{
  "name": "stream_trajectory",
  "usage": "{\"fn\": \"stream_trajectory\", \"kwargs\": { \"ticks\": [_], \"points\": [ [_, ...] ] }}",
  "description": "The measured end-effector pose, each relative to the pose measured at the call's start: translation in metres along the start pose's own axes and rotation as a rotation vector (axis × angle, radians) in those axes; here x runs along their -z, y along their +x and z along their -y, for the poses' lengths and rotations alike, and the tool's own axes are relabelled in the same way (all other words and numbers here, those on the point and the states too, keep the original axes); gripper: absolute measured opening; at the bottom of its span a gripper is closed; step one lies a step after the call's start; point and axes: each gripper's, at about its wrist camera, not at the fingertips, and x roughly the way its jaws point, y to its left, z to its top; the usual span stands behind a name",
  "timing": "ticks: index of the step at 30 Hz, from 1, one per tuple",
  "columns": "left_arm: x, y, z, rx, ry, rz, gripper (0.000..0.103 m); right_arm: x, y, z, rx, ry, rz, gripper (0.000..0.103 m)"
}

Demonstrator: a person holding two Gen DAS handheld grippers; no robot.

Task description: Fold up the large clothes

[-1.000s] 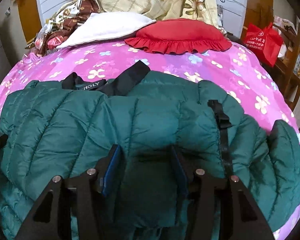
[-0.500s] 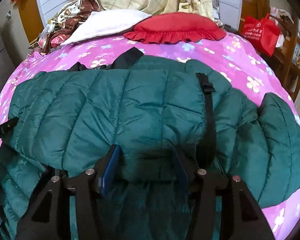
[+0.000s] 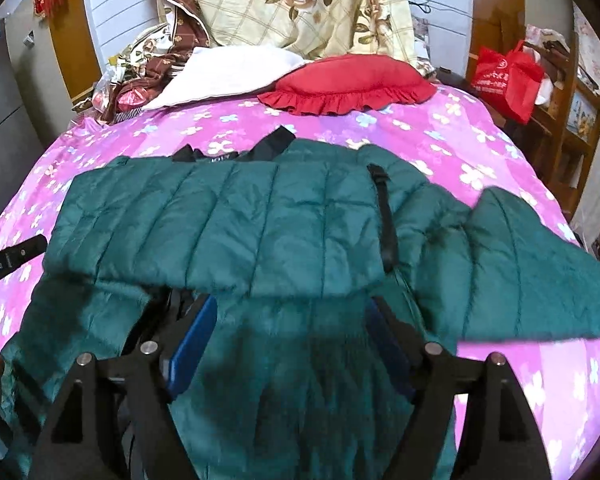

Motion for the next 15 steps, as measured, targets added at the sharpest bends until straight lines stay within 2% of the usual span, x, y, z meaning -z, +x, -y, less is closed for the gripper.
{"fn": "stream_trajectory", "kwargs": {
  "ticks": [7,12,15],
  "points": [
    [0.021,-0.030,0.018,0.017,0.019,0.006,0.029,0.025,-0.030,0.006,0.000,0.040,0.009,0.080],
    [0.036,-0.045,0.038,-0.017,0.096,0.018,0.029,0.037,-0.046,0.011,0.020,0.037,0.023,0.080],
    [0.045,-0.050,0.049,-0.001,0.108,0.010,0.029,0.043,-0.054,0.017,0.032,0.048,0.029,0.080]
  ]
}}
